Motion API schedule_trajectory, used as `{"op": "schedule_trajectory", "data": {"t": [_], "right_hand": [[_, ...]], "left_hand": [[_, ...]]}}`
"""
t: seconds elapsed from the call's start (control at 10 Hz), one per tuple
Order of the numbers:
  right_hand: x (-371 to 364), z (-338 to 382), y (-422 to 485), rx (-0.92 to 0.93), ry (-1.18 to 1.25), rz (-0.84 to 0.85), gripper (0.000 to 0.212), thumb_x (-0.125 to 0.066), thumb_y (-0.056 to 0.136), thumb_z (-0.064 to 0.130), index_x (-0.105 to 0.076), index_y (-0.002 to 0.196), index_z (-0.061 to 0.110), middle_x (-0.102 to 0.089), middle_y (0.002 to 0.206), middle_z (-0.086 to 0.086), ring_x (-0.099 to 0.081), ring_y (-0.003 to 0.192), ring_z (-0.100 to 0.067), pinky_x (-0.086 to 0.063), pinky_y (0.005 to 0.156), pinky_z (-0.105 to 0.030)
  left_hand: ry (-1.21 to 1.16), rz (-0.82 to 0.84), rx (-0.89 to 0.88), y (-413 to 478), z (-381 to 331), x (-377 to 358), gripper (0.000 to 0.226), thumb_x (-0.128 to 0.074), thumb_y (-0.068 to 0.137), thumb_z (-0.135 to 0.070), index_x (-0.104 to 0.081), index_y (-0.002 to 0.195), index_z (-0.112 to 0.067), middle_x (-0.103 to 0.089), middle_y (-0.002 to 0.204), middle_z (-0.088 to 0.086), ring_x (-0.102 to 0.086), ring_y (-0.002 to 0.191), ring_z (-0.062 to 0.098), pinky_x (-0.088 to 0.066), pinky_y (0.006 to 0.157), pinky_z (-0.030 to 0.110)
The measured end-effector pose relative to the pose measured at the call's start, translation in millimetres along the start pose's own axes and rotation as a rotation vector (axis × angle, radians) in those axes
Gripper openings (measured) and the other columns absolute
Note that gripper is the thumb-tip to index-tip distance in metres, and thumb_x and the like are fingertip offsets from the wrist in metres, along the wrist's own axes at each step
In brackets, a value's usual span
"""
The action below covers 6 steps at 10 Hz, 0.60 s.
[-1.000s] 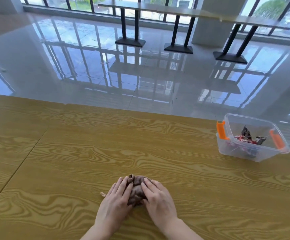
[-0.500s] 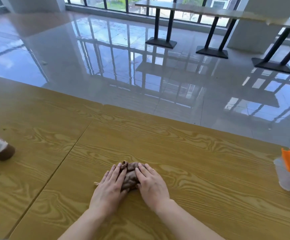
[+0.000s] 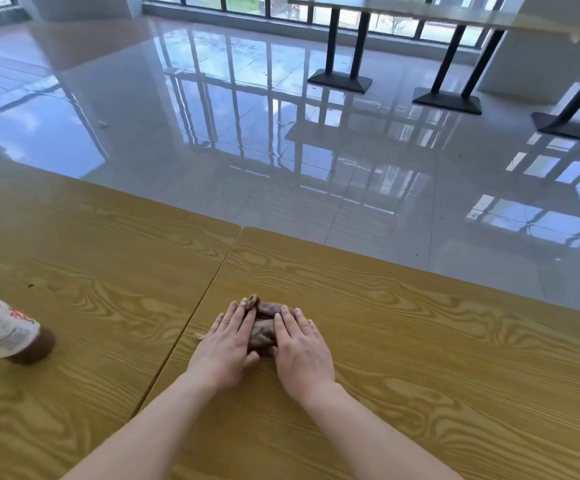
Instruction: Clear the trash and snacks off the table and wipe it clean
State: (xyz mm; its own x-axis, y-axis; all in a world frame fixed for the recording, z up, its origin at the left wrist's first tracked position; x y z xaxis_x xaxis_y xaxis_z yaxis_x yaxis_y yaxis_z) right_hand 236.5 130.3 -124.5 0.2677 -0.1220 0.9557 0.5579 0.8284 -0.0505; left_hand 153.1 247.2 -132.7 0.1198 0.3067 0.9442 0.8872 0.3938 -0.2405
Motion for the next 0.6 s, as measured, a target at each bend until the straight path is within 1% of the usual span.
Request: {"op": "schedule_trajectory", "data": {"t": [0.1,0.2,0.3,0.4,0.5,0.6], "right_hand": [[1,3,10,-0.039,-0.005,0.025,0.059,-0.033,0.105,0.033,-0.011,0.156,0.014,-0.006,0.165,-0.004,0.000,0.152,-0.023,-0.001,0.121,-0.038],[6,3,15,-0.046,0.009,0.076,0.062,-0.036,0.104,0.038,-0.012,0.156,0.015,-0.007,0.165,-0.003,-0.001,0.152,-0.022,-0.003,0.123,-0.038],[19,0,16,-0.057,0.091,0.141,0.065,-0.040,0.102,0.043,-0.015,0.156,0.018,-0.009,0.165,0.000,-0.003,0.151,-0.019,-0.005,0.123,-0.036],[43,-7,9,-0.055,0.127,0.113,0.061,-0.041,0.102,0.041,-0.019,0.156,0.020,-0.016,0.164,0.000,-0.009,0.151,-0.018,-0.005,0.122,-0.032],[80,-19,-6,-0.061,0.170,0.023,0.059,-0.044,0.101,0.037,-0.025,0.154,0.019,-0.025,0.161,-0.002,-0.015,0.149,-0.019,-0.006,0.120,-0.029],[114,-38,-28,-0.088,0.219,-0.057,0.060,-0.050,0.099,0.038,-0.029,0.153,0.019,-0.032,0.158,-0.002,-0.021,0.147,-0.020,-0.017,0.121,-0.032]], "left_hand": [[0.009,0.028,0.003,12,4,6,0.088,-0.046,0.096,-0.044,0.017,0.154,-0.019,0.020,0.163,0.001,0.020,0.149,0.017,0.004,0.123,0.036],[0.002,0.052,0.009,17,2,10,0.089,-0.050,0.096,-0.042,0.013,0.155,-0.021,0.017,0.164,0.001,0.017,0.150,0.019,0.001,0.123,0.037],[-0.046,0.046,0.049,15,0,22,0.091,-0.056,0.091,-0.042,0.005,0.156,-0.025,0.010,0.165,0.002,0.012,0.151,0.022,-0.004,0.124,0.039],[-0.086,0.002,0.062,7,-10,36,0.095,-0.057,0.081,-0.045,-0.002,0.157,-0.031,0.005,0.166,0.003,0.009,0.151,0.022,-0.009,0.123,0.044],[-0.120,-0.077,0.084,0,-29,58,0.092,-0.055,0.078,-0.047,-0.010,0.156,-0.030,-0.002,0.165,0.005,0.006,0.152,0.022,-0.010,0.122,0.046],[-0.085,-0.153,0.055,-5,-60,75,0.089,-0.050,0.080,-0.055,-0.011,0.156,-0.029,-0.005,0.165,0.006,0.004,0.152,0.022,-0.012,0.122,0.049]]}}
Point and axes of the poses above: each hand's wrist, its own y-axis towards the middle knuckle, its own x-axis out of the back of the hand, z = x × y, the point moved 6 cm from there along y, towards the middle knuckle
